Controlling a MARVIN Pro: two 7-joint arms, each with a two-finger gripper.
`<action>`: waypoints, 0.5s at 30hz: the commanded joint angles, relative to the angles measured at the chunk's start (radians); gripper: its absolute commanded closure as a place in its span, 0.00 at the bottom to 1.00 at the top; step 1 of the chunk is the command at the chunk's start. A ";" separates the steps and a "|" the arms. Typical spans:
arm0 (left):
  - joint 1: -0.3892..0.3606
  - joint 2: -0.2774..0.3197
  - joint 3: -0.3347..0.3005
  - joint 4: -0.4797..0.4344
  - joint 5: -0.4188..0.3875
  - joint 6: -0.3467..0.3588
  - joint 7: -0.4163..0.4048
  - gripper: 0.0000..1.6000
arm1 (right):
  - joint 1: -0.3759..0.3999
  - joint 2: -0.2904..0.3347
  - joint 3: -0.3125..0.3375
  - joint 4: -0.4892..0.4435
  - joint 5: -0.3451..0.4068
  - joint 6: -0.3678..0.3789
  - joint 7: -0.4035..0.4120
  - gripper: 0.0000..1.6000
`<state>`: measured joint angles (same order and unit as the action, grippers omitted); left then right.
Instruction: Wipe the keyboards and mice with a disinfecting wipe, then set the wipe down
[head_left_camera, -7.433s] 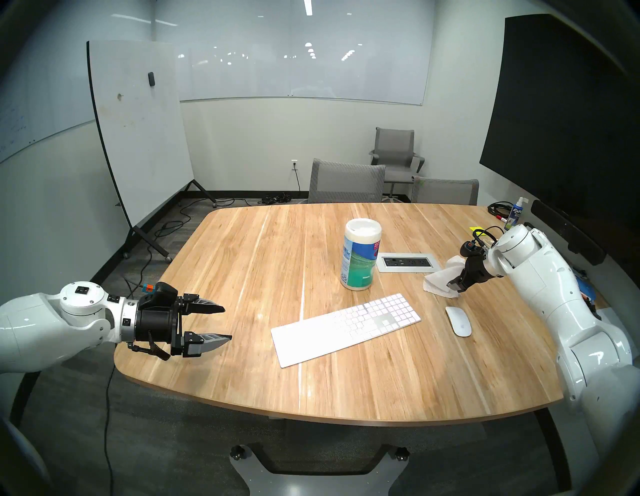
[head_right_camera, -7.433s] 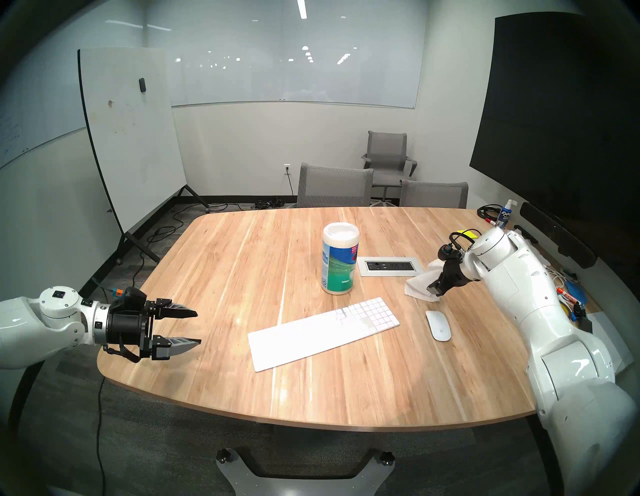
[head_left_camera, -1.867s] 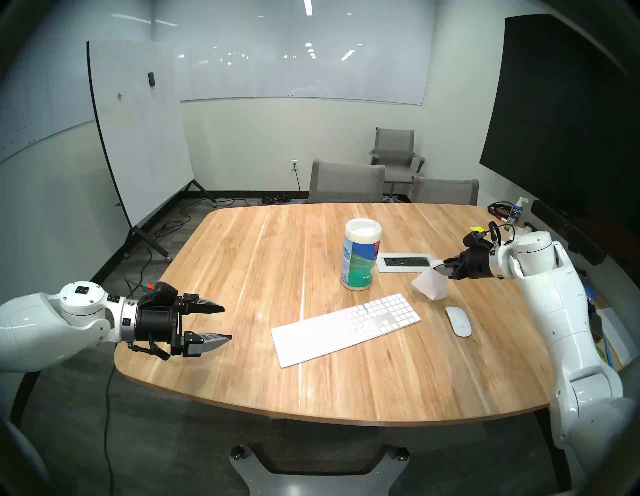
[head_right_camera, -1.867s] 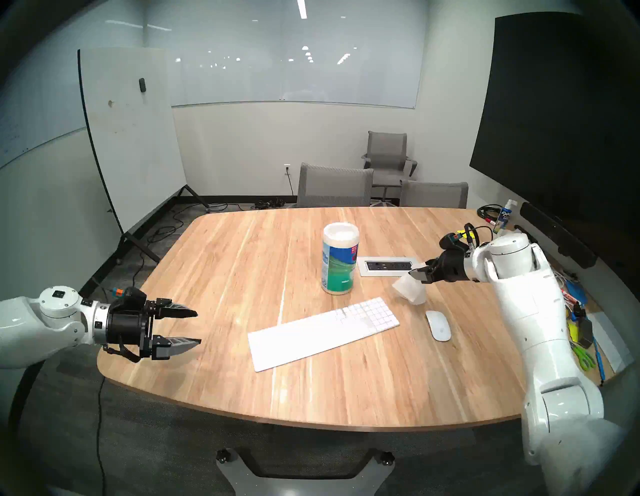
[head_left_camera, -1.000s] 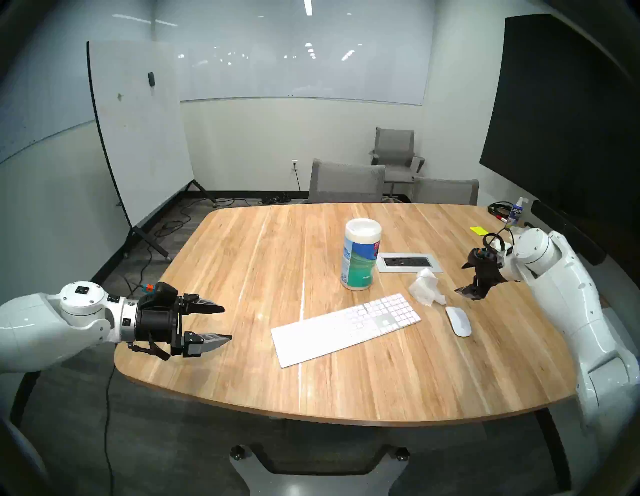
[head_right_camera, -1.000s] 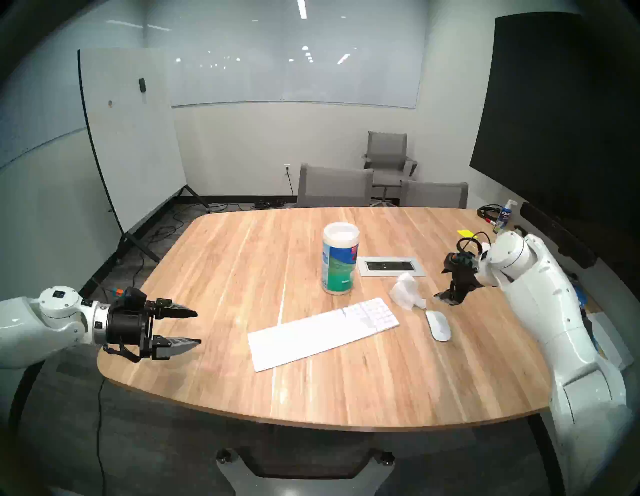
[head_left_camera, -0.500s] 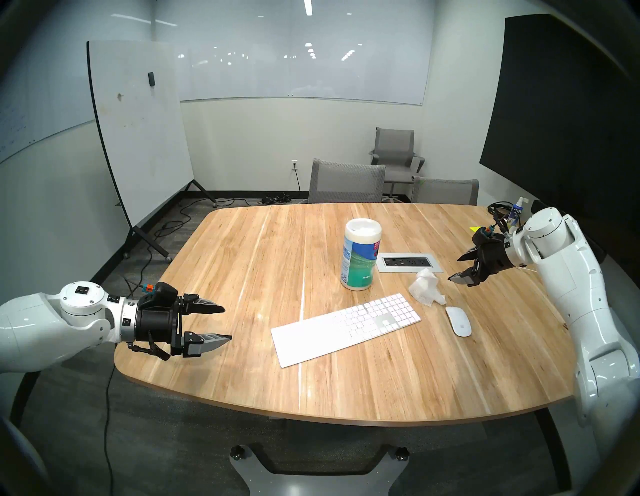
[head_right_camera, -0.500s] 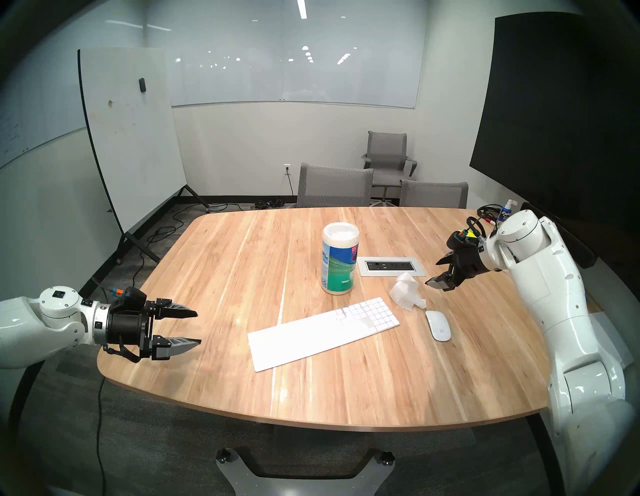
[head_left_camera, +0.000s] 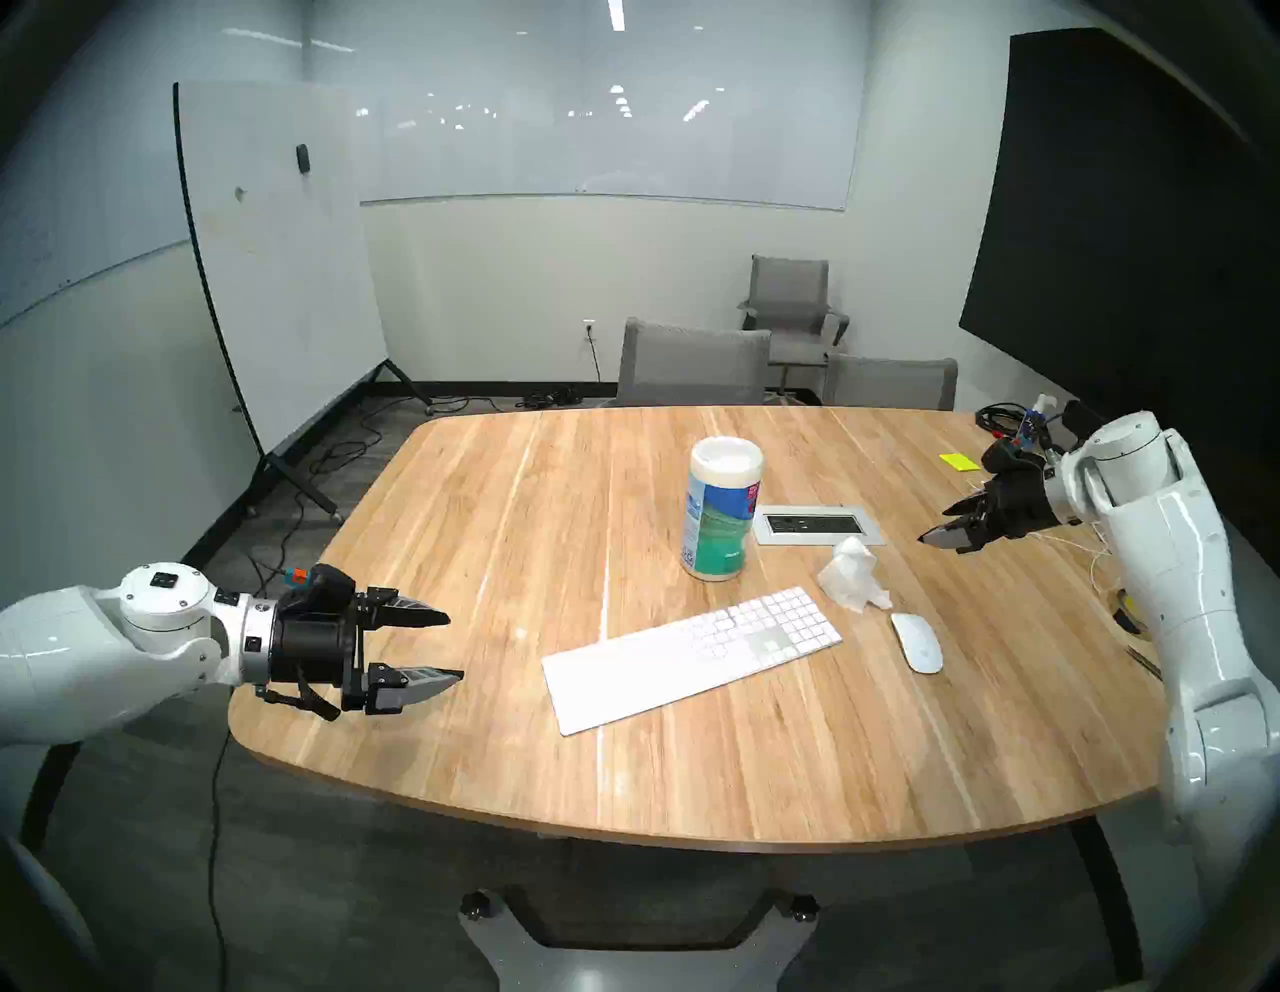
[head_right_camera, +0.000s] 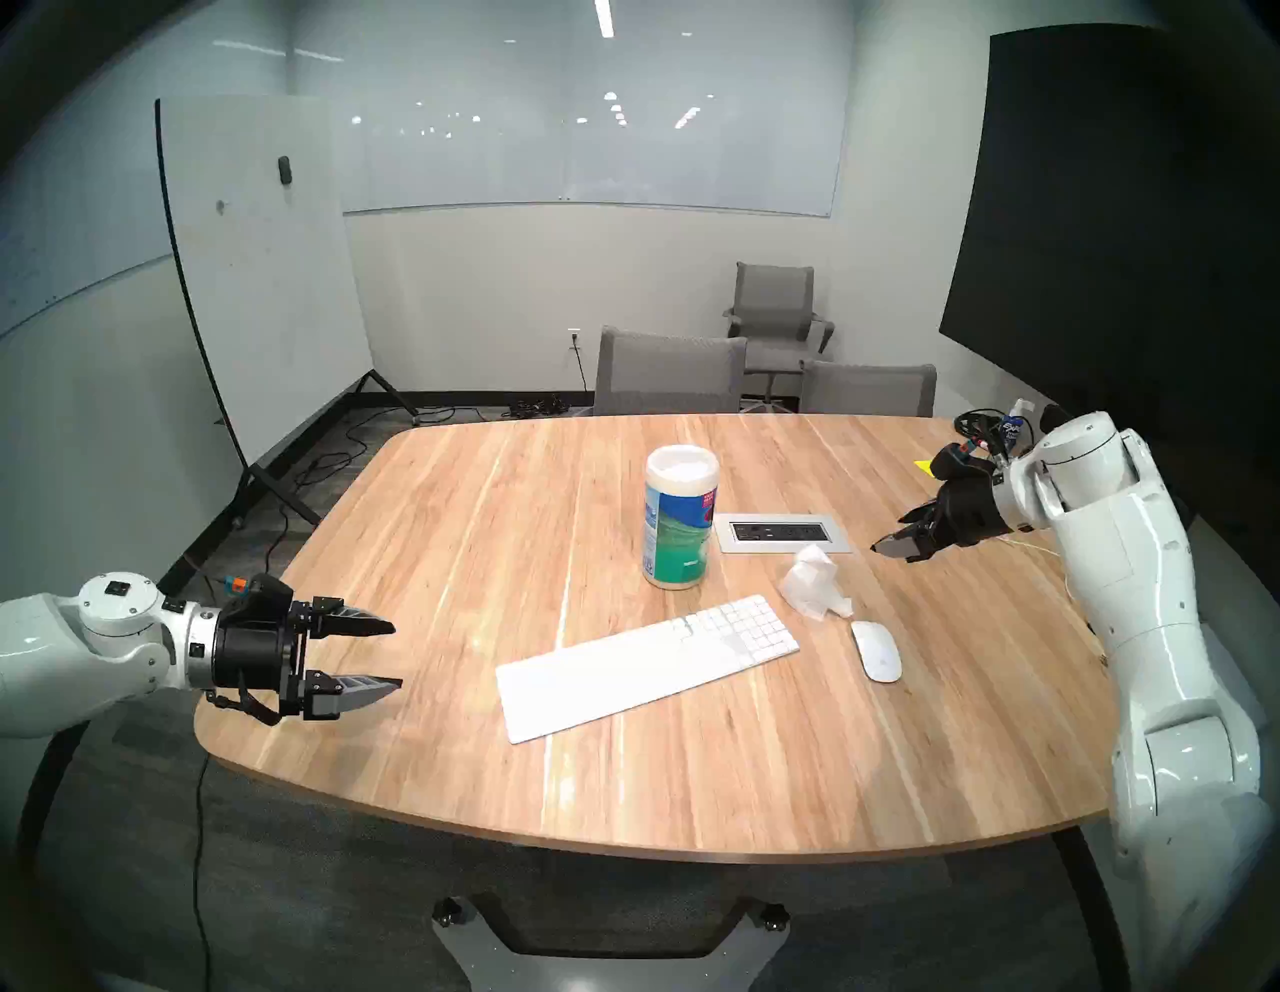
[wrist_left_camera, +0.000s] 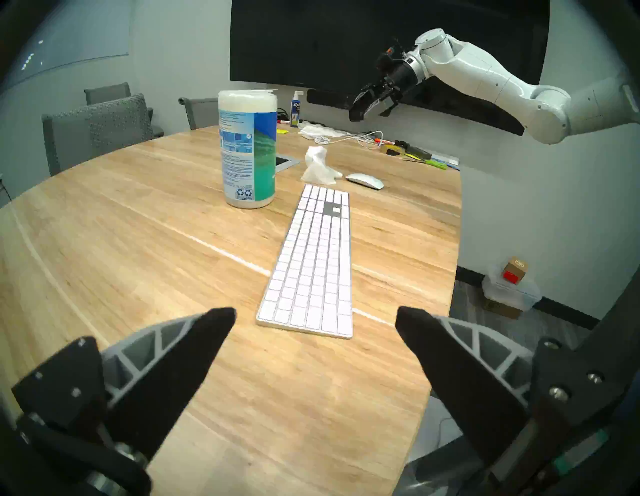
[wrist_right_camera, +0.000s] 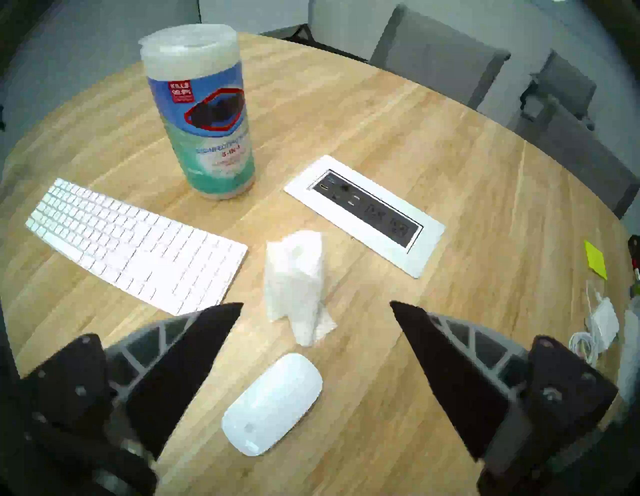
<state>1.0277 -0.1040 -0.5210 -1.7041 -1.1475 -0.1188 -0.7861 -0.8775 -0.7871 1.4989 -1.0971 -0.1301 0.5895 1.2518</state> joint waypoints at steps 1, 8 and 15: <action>-0.010 0.000 -0.010 -0.003 -0.005 -0.004 0.001 0.00 | -0.019 0.012 0.058 0.029 0.107 0.018 0.122 0.00; -0.010 0.000 -0.009 -0.003 -0.005 -0.004 0.001 0.00 | -0.032 0.036 0.022 0.020 0.185 0.026 0.068 0.00; -0.011 0.000 -0.008 -0.003 -0.005 -0.004 0.001 0.00 | -0.029 0.046 0.009 0.024 0.200 0.027 0.081 0.00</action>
<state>1.0263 -0.1039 -0.5194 -1.7041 -1.1477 -0.1189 -0.7861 -0.9222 -0.7695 1.5171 -1.0589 0.0267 0.6211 1.2183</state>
